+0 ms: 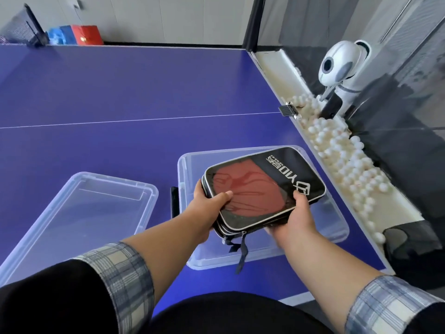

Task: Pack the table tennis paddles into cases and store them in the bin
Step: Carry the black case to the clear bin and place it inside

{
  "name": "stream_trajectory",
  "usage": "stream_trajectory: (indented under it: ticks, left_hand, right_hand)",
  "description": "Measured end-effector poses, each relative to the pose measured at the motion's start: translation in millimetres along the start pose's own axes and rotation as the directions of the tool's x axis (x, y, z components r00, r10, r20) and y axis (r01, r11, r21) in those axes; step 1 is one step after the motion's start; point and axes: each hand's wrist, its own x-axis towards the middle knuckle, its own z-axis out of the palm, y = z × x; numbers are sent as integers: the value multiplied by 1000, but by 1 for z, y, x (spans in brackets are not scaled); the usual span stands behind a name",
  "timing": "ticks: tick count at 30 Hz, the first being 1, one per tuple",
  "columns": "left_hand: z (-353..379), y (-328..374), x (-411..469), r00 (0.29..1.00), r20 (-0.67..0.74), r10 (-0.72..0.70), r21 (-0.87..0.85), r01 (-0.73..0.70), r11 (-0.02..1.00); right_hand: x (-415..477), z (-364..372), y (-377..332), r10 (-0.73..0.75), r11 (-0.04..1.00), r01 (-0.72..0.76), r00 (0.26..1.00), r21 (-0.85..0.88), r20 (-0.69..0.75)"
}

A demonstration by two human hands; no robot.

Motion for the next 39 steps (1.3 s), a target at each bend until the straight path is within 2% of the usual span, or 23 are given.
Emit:
stream_trajectory:
  ticks: [6,11,14,17,21,26,29,31,33,35,37,39]
  left_hand:
    - [-1,-2,14,999,-25,-22,42,23,999]
    - [-1,1,22,996,-60,-68,-5,67,998]
    - [2,0,29,992,-75,-98,-28,96,995]
    - [8,-5,35,991,-94,-93,2,94,996]
    - [12,-8,42,988,-137,-69,55,77,995]
    - [16,-30,47,941,-338,14,314,98,944]
    - [17,-39,51,903,-429,-16,394,202,897]
    - [19,-37,54,894,-445,-47,419,254,872]
    - [22,-34,53,889,-456,-41,471,280,837]
    - [25,-26,45,891,-454,15,492,237,838]
    - [28,-17,35,899,-425,101,488,134,862]
    - [27,-8,24,905,-382,184,480,24,877]
  right_hand:
    - [18,-8,-32,32,994,-41,995,-98,-94]
    - [40,-16,-54,128,933,-176,978,-313,-167]
    - [55,-22,-66,200,823,-290,953,-488,-228]
    - [68,-28,-66,235,716,-374,924,-590,-301]
    - [83,-28,-56,225,562,-386,923,-732,-314]
    - [93,-29,-45,193,276,-291,951,-916,-244]
    - [85,-26,-40,254,92,-220,948,-971,-191]
    - [81,-23,-40,214,-1,-161,964,-987,-158]
    - [81,-20,-41,97,-30,-43,994,-999,-46]
    - [76,-7,-44,-23,14,42,999,-999,41]
    - [64,12,-47,-206,116,154,970,-981,128]
    - [44,38,-44,-321,146,339,905,-929,279]
